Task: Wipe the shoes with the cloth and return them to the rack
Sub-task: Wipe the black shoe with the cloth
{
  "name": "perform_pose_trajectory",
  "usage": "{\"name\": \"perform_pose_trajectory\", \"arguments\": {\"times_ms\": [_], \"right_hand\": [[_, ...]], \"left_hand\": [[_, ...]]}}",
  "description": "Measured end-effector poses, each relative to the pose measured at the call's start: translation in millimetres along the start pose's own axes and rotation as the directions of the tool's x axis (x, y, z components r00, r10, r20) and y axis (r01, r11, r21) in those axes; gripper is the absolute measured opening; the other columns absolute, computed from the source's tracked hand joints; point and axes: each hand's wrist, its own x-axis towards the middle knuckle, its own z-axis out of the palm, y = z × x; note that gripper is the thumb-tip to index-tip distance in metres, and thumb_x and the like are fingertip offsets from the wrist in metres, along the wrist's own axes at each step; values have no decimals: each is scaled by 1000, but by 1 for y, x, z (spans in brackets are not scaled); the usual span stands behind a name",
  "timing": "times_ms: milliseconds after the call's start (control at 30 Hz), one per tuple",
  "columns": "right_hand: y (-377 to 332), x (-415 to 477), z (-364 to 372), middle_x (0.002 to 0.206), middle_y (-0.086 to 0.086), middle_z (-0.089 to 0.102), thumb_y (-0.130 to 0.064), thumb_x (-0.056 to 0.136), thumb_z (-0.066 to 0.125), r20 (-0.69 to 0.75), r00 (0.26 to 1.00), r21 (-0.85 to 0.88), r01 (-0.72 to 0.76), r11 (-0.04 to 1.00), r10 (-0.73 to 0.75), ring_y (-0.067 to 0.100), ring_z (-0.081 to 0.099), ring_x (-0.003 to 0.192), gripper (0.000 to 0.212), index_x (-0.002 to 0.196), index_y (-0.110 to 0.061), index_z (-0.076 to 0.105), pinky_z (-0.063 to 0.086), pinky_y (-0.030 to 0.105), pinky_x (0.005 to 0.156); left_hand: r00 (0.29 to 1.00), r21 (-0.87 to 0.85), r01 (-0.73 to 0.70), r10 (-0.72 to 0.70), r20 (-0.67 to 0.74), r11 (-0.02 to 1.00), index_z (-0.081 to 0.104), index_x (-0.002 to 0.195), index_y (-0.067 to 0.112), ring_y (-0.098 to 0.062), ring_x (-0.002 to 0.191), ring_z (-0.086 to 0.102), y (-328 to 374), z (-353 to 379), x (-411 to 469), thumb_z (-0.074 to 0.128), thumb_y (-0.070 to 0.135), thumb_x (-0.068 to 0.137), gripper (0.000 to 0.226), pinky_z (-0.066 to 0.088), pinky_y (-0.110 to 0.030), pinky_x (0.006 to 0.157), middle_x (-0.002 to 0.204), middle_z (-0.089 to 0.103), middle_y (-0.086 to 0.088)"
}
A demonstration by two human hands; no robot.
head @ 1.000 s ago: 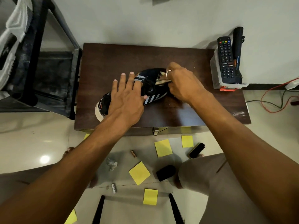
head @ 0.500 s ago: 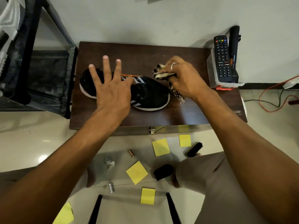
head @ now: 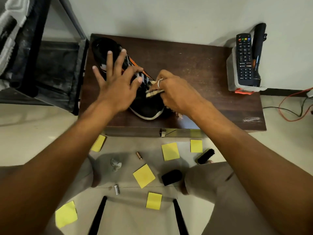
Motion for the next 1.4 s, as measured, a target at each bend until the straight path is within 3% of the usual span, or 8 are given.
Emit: {"name": "perform_pose_trajectory", "arguments": {"times_ms": [200, 500, 600, 767, 900, 1033, 1167, 1400], "right_hand": [[-17, -15, -15, 108, 7, 63, -6, 88, 59, 283, 958, -77, -26, 997, 47, 25, 63, 92, 25, 108, -13, 71, 56, 39, 76], [-26, 4, 8, 117, 9, 50, -5, 94, 56, -135, 987, -168, -105, 980, 83, 30, 57, 87, 30, 121, -11, 68, 35, 33, 67], [-31, 5, 3, 107, 7, 42, -3, 92, 56, -58, 995, -181, -95, 979, 85, 30, 51, 76, 27, 116, -7, 68, 37, 35, 65], [-34, -2, -11, 100, 5, 43, -8, 89, 61, 168, 981, -213, -63, 975, 100, 32, 60, 94, 27, 115, -5, 66, 44, 37, 71], [-21, 8, 0, 106, 10, 49, -10, 93, 61, -28, 995, -129, -97, 987, 94, 35, 62, 91, 26, 117, -9, 70, 45, 37, 69], [-13, 21, 23, 101, 5, 46, -18, 98, 58, -269, 963, -83, -12, 996, -11, 22, 50, 72, 19, 109, -9, 70, 44, 36, 58], [-12, 28, 27, 107, 6, 56, -27, 103, 48, -377, 926, 25, -5, 1000, 14, 13, 49, 81, 31, 118, -8, 68, 44, 30, 65], [-7, 27, -5, 78, -6, 63, -9, 88, 63, 32, 979, 170, -204, 964, 201, 12, 60, 68, 14, 90, -16, 75, 39, 19, 53]], "left_hand": [[994, 199, -14, 36, -106, 980, 45, 140, 40, -35, 156, -16, -3, 20, -3, 44, 46, 103, 37, -9, -73, 115, 171, -7, -7], [993, 188, -22, 44, -112, 982, 45, 142, 37, -38, 155, -17, -4, 21, -2, 45, 43, 104, 38, -8, -72, 117, 171, -8, -10], [991, 200, -30, 55, -118, 979, 45, 142, 37, -38, 155, -17, -4, 22, -4, 42, 40, 105, 37, -9, -71, 117, 171, -8, -11], [991, 214, -29, 56, -120, 976, 23, 159, 28, -36, 155, -17, -6, 22, -2, 37, 42, 106, 57, -7, -68, 120, 171, -9, -11], [990, 193, -59, 82, -114, 979, 0, 163, 17, -37, 155, -17, -9, 23, 1, 43, 43, 105, 77, -10, -63, 121, 170, -11, -11], [990, 165, -86, 103, -99, 983, -4, 162, 11, -38, 155, -17, -12, 24, 2, 47, 39, 101, 85, -13, -61, 119, 170, -11, -13], [988, 110, -111, 121, -91, 988, -6, 162, 8, -35, 155, -18, -15, 20, 5, 53, 34, 97, 91, -17, -58, 118, 170, -11, -12], [973, 200, 31, 16, -231, 979, -5, 161, 5, -46, 154, -9, -3, 28, -15, 54, 51, 94, 101, -8, -61, 120, 166, -9, -29]]}}
